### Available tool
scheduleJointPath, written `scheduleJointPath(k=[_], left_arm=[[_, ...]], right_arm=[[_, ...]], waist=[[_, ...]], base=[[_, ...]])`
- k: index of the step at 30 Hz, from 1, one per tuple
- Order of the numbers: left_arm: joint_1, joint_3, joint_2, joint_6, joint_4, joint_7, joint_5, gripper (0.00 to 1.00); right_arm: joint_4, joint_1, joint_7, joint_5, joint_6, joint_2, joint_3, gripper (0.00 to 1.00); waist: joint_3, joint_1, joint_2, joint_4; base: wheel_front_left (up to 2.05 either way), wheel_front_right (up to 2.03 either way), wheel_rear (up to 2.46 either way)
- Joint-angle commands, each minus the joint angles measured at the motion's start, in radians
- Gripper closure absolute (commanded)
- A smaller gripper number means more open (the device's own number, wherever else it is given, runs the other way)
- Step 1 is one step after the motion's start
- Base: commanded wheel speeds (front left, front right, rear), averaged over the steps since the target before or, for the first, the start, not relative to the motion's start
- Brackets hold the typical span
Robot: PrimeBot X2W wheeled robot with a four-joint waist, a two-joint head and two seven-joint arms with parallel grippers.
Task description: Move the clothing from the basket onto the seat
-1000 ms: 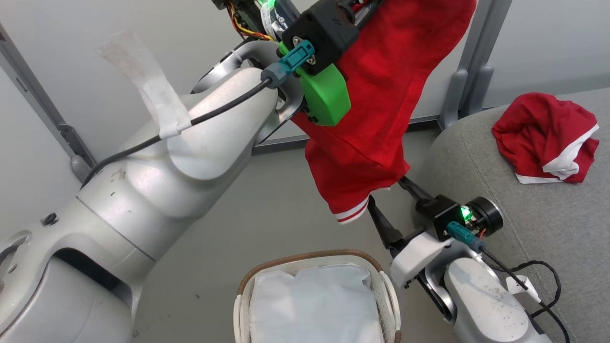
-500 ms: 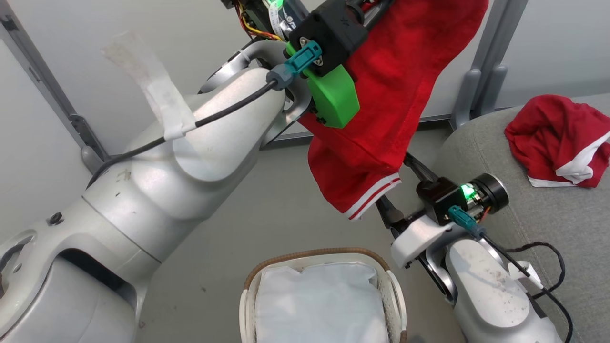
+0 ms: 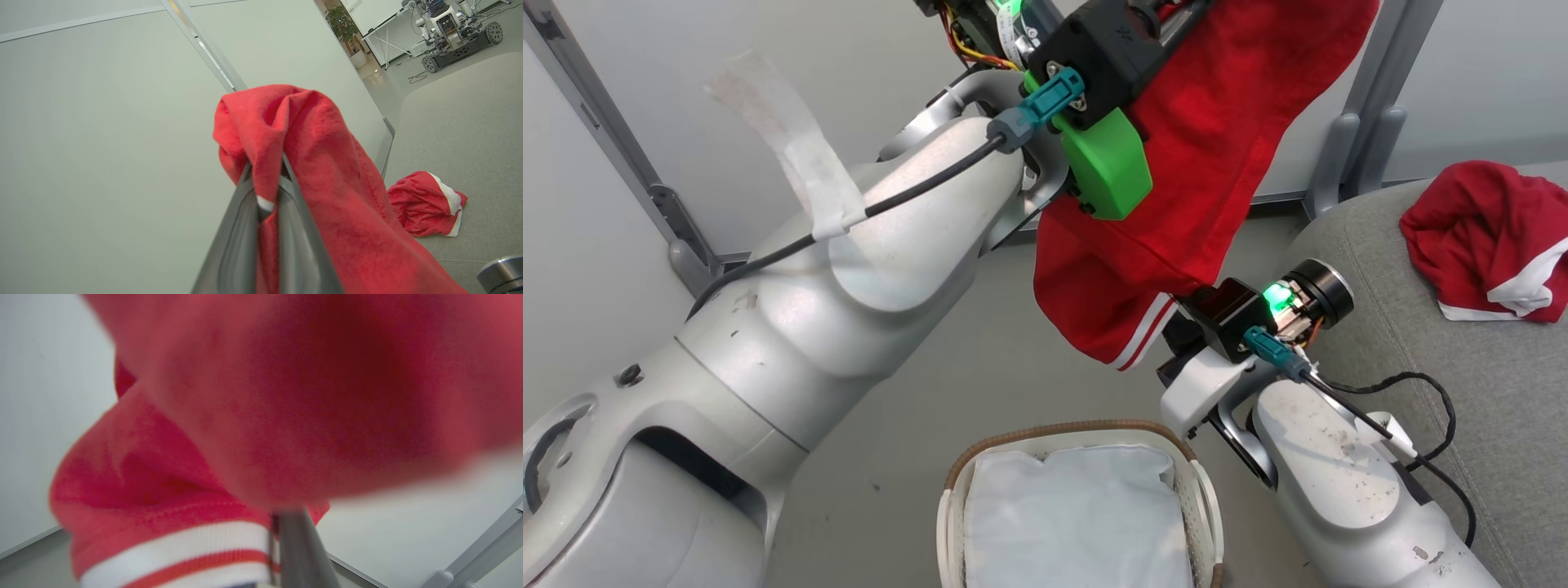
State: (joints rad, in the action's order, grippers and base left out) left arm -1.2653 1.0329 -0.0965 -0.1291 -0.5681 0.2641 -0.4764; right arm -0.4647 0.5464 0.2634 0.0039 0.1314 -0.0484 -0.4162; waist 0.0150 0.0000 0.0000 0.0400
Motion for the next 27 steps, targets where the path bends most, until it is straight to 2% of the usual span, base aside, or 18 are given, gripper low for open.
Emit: scheduleJointPath(k=[1, 14, 15, 18, 19, 20, 27], left_arm=[[0.019, -0.005, -0.004, -0.003, -0.008, 0.000, -0.008, 1.00], [0.117, -0.033, -0.044, -0.002, -0.070, 0.000, -0.050, 1.00], [0.135, -0.042, -0.046, -0.002, -0.070, 0.000, -0.058, 0.94], [0.195, -0.068, -0.051, -0.002, -0.064, 0.000, -0.071, 0.52], [0.215, -0.077, -0.051, -0.002, -0.062, 0.000, -0.077, 0.07], [0.240, -0.089, -0.050, -0.002, -0.060, 0.000, -0.086, 0.00], [0.413, -0.149, -0.032, -0.002, -0.044, 0.000, -0.106, 0.00]], right_arm=[[-0.001, 0.009, 0.002, 0.006, -0.001, -0.004, -0.003, 1.00], [0.052, -0.023, 0.002, 0.008, -0.001, -0.004, 0.067, 1.00], [0.060, -0.024, 0.002, 0.012, -0.001, -0.004, 0.077, 1.00], [0.084, -0.025, 0.002, 0.012, -0.001, -0.004, 0.109, 1.00], [0.092, -0.024, 0.002, 0.012, -0.001, -0.004, 0.117, 1.00], [0.101, -0.023, 0.002, 0.011, -0.001, -0.004, 0.128, 1.00], [0.141, -0.028, 0.002, -0.008, -0.001, -0.003, 0.184, 1.00]], waist=[[0.002, 0.0000, 0.0000, -0.002], [0.015, 0.0000, 0.0000, -0.028], [0.016, 0.0000, 0.0000, -0.030], [0.020, 0.0000, 0.0000, -0.036], [0.022, 0.0000, 0.0000, -0.037], [0.024, 0.0000, 0.0000, -0.039], [0.032, 0.0000, 0.0000, -0.046]], base=[[0.00, 0.00, 0.00], [0.00, 0.00, 0.00], [0.00, 0.00, 0.00], [0.00, 0.00, 0.00], [0.00, 0.00, 0.00], [0.00, 0.00, 0.00], [0.00, 0.00, 0.00]])
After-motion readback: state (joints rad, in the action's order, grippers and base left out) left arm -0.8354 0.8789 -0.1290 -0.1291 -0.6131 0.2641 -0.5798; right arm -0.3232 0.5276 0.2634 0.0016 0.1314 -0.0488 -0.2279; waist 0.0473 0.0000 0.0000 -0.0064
